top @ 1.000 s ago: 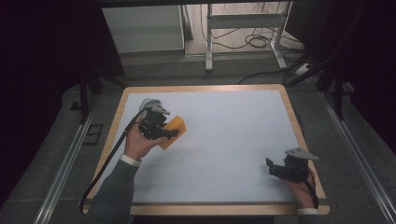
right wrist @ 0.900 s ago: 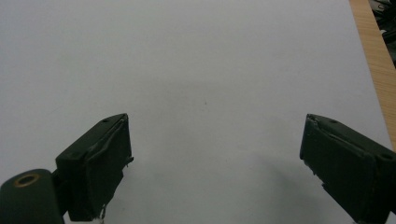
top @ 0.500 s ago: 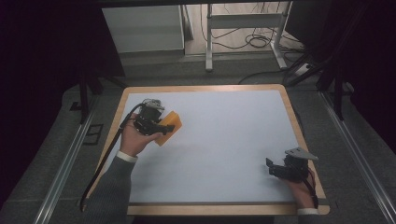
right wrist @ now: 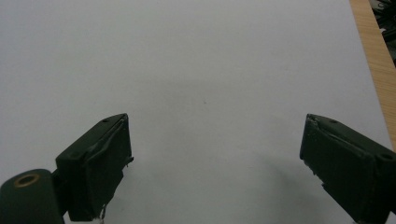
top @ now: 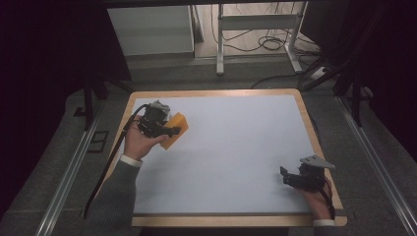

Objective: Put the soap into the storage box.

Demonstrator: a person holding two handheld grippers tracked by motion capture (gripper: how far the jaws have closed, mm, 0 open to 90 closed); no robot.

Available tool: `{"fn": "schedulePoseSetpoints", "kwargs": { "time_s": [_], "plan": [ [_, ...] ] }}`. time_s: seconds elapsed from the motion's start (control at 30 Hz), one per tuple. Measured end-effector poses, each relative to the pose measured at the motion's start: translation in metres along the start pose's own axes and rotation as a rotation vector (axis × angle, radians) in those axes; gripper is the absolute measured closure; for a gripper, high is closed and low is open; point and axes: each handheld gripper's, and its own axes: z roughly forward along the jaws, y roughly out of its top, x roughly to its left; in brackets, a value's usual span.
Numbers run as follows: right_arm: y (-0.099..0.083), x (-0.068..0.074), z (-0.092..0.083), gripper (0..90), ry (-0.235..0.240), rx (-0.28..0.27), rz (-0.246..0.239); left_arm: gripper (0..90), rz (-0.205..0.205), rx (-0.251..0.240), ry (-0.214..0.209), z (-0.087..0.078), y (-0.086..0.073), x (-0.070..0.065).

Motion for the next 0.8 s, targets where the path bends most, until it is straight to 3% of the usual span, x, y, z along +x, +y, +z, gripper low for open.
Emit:
{"fn": "schedulePoseSetpoints", "kwargs": {
  "time_s": [0.8],
  "plan": [
    [0.0, 0.0, 0.0, 9.0, -0.001, 0.004, -0.001, 61.1, -0.053, 0.018, 0.026, 0.01, 0.005, 0.027]
  ]
}}
